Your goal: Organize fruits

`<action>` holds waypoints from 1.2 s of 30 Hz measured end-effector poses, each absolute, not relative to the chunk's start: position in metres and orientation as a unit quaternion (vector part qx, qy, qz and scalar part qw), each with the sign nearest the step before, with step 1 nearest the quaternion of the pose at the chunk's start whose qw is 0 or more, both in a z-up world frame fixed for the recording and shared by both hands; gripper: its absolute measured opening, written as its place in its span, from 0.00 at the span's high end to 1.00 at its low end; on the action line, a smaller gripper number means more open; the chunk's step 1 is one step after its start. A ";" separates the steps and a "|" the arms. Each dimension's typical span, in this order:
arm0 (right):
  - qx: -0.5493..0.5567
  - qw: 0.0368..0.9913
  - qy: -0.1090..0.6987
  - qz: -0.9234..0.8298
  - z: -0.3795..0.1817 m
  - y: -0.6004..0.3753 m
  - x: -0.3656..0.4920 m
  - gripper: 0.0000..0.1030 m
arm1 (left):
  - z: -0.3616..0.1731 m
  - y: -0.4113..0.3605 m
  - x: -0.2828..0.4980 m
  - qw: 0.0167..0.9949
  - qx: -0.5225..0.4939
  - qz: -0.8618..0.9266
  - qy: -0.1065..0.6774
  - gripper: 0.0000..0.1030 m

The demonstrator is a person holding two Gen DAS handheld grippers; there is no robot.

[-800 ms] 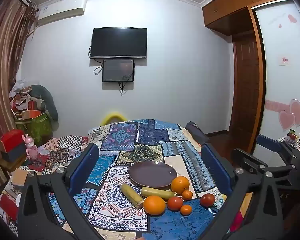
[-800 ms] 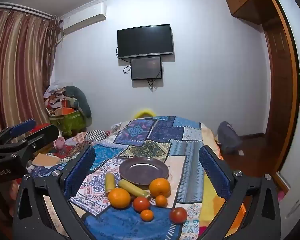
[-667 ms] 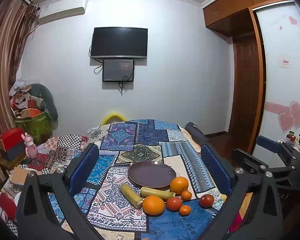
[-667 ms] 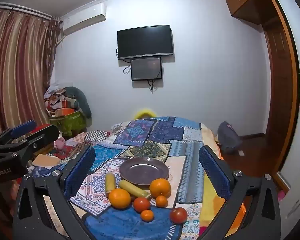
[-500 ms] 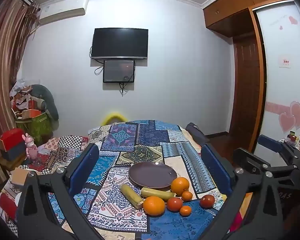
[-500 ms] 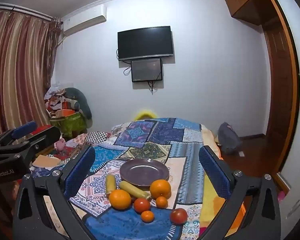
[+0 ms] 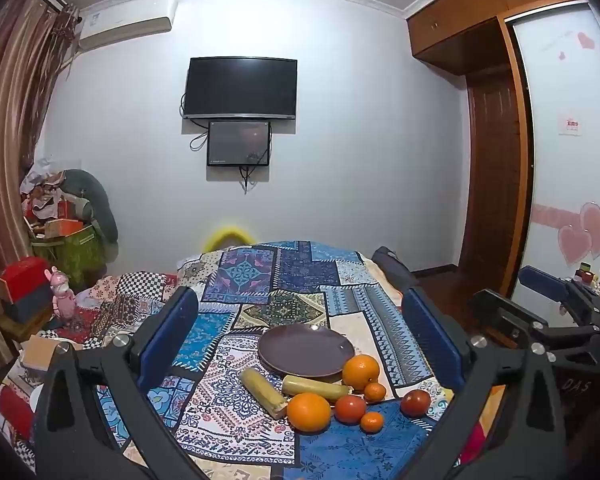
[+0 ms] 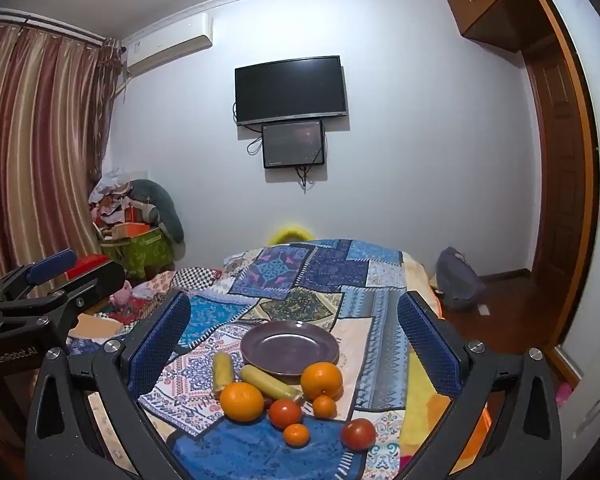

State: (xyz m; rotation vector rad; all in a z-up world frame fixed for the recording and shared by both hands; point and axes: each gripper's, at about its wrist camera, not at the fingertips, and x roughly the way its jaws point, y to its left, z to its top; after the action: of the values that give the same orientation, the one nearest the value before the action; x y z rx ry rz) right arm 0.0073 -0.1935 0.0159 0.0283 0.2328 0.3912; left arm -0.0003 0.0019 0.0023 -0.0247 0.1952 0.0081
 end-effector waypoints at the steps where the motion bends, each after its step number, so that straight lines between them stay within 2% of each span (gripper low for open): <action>1: 0.014 0.974 0.116 0.194 0.016 -0.194 0.008 0.00 | 0.001 0.001 0.000 0.995 -0.012 0.005 0.097 0.00; 36: 0.008 0.978 0.099 0.183 0.019 -0.194 0.005 0.00 | -0.002 -0.001 0.001 0.996 -0.012 0.008 0.093 0.00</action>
State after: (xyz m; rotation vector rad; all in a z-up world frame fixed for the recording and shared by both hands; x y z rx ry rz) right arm 0.0053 -0.1943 0.0188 0.0158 0.2000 0.3690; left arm 0.0011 -0.0011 -0.0018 -0.0243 0.1870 0.0170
